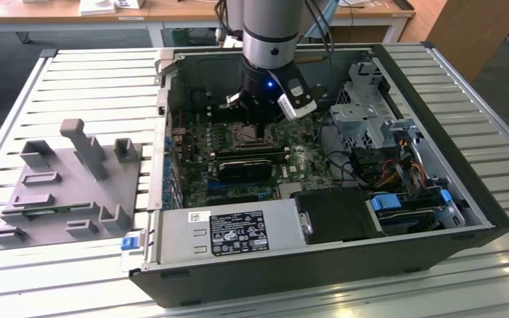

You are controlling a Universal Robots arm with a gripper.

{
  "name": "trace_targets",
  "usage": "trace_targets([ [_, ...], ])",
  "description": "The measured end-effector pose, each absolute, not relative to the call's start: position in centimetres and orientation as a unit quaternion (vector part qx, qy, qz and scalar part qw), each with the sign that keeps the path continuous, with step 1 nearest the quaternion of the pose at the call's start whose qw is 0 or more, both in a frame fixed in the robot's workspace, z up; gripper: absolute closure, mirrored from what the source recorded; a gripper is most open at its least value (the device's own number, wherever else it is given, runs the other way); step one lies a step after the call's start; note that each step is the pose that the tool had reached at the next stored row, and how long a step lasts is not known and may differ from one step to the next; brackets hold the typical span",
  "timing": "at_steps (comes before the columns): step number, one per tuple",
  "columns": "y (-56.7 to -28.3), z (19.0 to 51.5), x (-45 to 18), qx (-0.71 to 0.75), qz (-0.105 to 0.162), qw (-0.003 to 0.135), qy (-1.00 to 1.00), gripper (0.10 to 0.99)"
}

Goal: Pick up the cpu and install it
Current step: 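Install the second cpu locking lever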

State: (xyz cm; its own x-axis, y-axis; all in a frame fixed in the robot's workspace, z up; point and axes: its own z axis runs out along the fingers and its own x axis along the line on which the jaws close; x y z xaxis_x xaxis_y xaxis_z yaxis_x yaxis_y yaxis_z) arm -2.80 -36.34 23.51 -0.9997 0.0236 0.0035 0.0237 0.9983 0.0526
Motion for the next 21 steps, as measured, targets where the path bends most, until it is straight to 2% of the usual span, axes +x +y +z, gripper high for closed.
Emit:
trace_targets([
  [13, -37.4, 23.2, -4.7, -0.011, -0.027, 0.002, -1.000, 0.980],
  [21, -37.6, 22.0, -4.9, -0.011, -0.039, 0.002, -0.999, 0.980],
])
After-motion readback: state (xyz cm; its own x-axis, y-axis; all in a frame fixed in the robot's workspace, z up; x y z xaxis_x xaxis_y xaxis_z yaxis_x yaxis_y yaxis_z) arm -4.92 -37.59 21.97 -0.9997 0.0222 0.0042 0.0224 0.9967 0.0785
